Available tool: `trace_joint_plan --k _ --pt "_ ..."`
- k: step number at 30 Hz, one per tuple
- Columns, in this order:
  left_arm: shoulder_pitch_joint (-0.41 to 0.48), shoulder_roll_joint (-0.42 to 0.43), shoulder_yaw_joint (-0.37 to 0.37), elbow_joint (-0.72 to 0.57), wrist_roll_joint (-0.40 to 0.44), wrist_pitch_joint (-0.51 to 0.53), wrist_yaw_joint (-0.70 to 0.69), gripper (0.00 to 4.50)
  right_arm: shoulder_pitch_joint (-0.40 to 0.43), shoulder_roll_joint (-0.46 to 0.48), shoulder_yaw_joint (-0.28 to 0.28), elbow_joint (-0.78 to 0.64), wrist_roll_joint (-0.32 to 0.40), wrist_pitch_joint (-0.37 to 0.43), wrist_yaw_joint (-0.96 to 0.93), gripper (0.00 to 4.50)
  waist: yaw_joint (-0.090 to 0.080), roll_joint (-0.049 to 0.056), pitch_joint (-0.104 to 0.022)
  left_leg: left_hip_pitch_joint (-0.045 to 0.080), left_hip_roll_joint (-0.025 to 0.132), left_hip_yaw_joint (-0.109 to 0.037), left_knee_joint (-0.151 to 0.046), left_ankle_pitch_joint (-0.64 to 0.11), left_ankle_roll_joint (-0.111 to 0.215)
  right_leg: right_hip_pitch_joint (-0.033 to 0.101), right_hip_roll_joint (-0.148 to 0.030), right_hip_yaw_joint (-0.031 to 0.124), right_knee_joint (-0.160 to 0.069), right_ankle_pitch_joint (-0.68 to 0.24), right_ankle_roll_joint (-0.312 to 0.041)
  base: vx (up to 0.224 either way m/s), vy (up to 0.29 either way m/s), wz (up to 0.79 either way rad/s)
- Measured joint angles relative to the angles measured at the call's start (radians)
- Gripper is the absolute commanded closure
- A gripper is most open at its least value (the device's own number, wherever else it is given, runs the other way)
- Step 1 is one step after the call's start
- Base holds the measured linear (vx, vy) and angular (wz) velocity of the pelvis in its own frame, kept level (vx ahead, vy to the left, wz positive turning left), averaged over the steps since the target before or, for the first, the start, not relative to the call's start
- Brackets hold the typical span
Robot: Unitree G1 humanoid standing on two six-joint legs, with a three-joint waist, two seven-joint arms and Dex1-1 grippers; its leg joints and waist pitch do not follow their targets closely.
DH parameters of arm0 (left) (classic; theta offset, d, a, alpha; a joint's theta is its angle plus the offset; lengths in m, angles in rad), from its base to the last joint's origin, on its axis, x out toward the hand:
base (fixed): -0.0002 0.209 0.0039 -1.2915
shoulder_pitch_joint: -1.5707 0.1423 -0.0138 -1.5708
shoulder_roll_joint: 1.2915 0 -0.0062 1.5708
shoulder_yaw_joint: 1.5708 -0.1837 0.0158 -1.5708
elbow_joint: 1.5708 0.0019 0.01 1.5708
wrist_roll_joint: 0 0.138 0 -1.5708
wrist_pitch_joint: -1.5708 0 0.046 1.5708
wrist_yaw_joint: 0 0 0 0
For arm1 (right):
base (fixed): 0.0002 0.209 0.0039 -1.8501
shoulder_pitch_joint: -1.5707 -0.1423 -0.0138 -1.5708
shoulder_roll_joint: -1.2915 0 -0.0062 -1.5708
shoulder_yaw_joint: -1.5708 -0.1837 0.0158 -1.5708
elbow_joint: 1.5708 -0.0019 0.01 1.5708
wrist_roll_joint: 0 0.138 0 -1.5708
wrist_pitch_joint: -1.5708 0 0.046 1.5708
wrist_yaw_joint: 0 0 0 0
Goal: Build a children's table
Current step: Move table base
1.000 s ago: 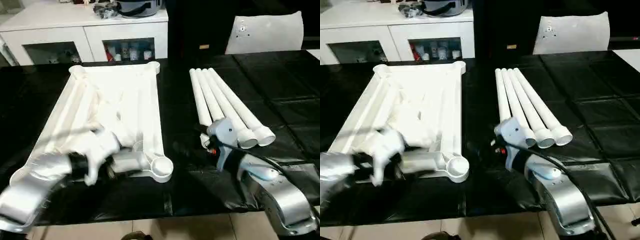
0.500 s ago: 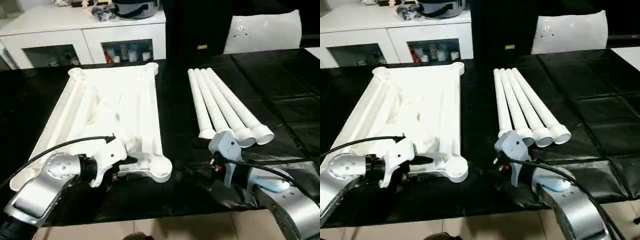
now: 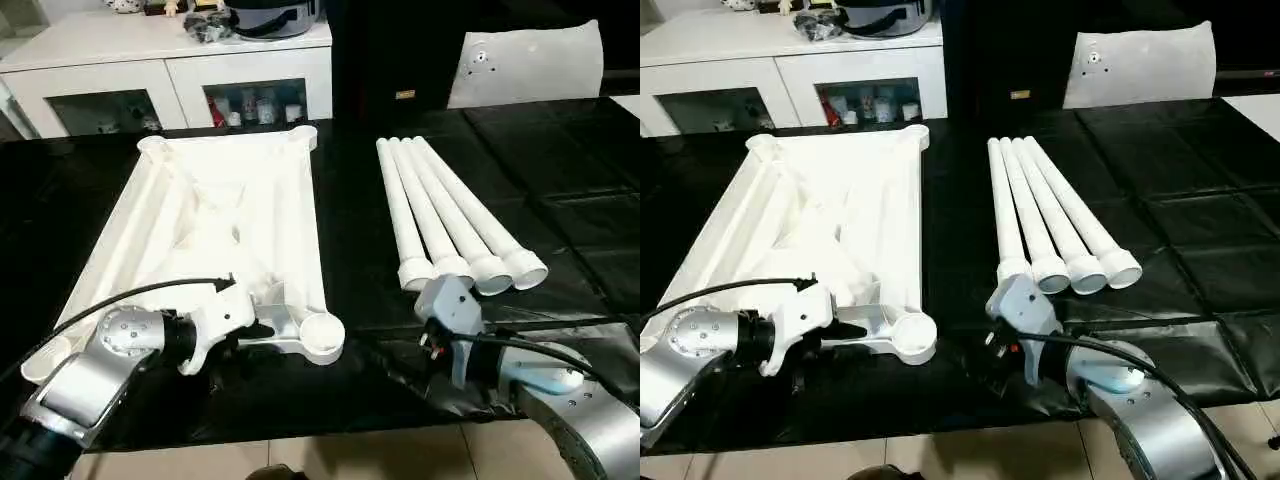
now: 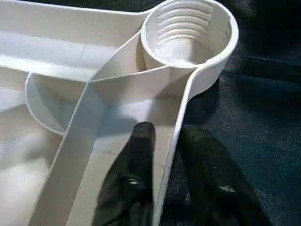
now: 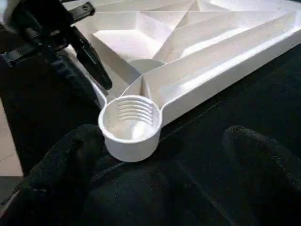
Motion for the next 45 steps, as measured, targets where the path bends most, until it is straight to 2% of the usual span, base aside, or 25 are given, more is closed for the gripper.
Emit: trace_joint_plan --k 8,12,16,28,29,34,35,38,40,41,43,45 --pt "-0.029 -0.025 -0.017 0.032 0.012 -0.021 -0.026 4.18 0.0 -0.003 0.012 -0.001 0.0 0.0 0.002 0.0 0.0 0.0 0.0 0.0 0.0 0.001 0.0 0.001 0.002 0.0 0.0 0.0 0.0 0.0 0.0 0.0 0.0 0.0" --pt "-0.038 -0.049 -0.017 0.052 0.017 -0.033 -0.017 4.46 0.0 -0.004 0.011 -0.001 0.0 0.002 0.002 0.0 -0.013 0.0 0.0 0.0 0.0 0.001 0.0 0.001 0.002 0.0 0.0 0.001 0.0 0.0 0.0 0.0 0.0 0.0" --pt "-0.063 -0.099 -0.016 0.098 0.025 -0.054 0.016 4.49 0.0 -0.003 0.011 -0.001 0.0 0.002 0.0 0.0 -0.015 0.001 0.0 0.0 0.0 0.001 0.0 0.002 0.005 -0.001 0.0 0.001 0.0 0.0 0.0 0.0 0.0 0.0" --pt "-0.116 -0.123 -0.012 0.213 0.045 -0.137 0.037 4.49 -0.014 0.049 -0.01 0.0 0.017 0.012 -0.047 0.0 -0.014 0.0 0.0 0.0 0.001 0.001 0.0 0.002 0.006 -0.001 0.001 0.001 0.0 0.0 -0.001 0.0 0.0 0.0" --pt "-0.118 -0.124 -0.006 0.22 0.045 -0.14 0.037 4.22 -0.03 0.07 -0.015 0.006 0.016 0.012 -0.069 0.0 -0.016 0.0 0.0 0.0 0.001 0.001 0.0 0.002 0.006 -0.001 0.001 0.001 0.001 0.001 -0.001 0.0 0.0 0.0" --pt "-0.12 -0.124 0.037 0.197 0.017 -0.148 0.032 3.82 -0.099 0.15 -0.056 0.044 -0.006 0.003 -0.169 0.0 -0.016 -0.001 0.001 -0.001 0.001 0.001 0.0 0.002 0.006 -0.002 0.001 0.0 0.001 0.001 -0.001 0.0 0.0 0.0" --pt "-0.116 -0.117 0.055 0.174 0.001 -0.143 0.025 3.59 -0.12 0.172 -0.058 0.063 -0.025 0.006 -0.21 0.0 -0.015 -0.001 0.001 -0.001 0.001 0.001 0.0 0.002 0.006 -0.002 0.001 0.001 0.001 0.001 -0.001 0.0 0.0 0.0" --pt "-0.098 -0.098 0.082 0.094 -0.037 -0.107 0.012 3.41 -0.203 0.238 -0.076 0.127 -0.08 0.025 -0.337 0.0 -0.017 -0.001 0.0 -0.001 0.001 0.002 0.0 0.002 0.006 -0.003 0.0 0.001 0.001 0.001 -0.001 0.0 0.0 0.0" --pt "-0.081 -0.096 0.093 0.049 -0.051 -0.079 0.014 3.3 -0.248 0.268 -0.092 0.154 -0.091 0.062 -0.391 0.0 -0.018 -0.001 0.001 -0.001 0.001 0.002 0.0 0.002 0.006 -0.003 0.0 0.001 0.001 0.001 -0.001 0.0 0.0 0.0" --pt "-0.063 -0.094 0.1 0.012 -0.061 -0.048 0.02 3.05 -0.289 0.293 -0.106 0.193 -0.092 0.101 -0.423 0.0 -0.02 -0.001 0.001 -0.001 0.001 0.002 0.0 0.002 0.005 -0.003 0.0 0.001 0.001 0.001 -0.001 0.0 0.0 0.0" --pt "-0.05 -0.093 0.104 -0.031 -0.075 -0.014 0.029 3.0 -0.328 0.307 -0.121 0.236 -0.092 0.139 -0.454 0.0 -0.018 -0.001 0.001 -0.001 0.001 0.002 0.0 0.002 0.005 -0.003 0.0 0.001 0.001 0.001 -0.001 0.0 0.0 0.0" --pt "-0.019 -0.091 0.117 -0.105 -0.076 0.039 0.055 2.87 -0.417 0.348 -0.134 0.354 -0.107 0.201 -0.506 0.0 -0.024 -0.002 0.001 -0.001 0.001 0.002 0.0 0.003 0.004 -0.003 0.0 0.001 0.002 0.001 -0.002 0.0 0.0 0.0"
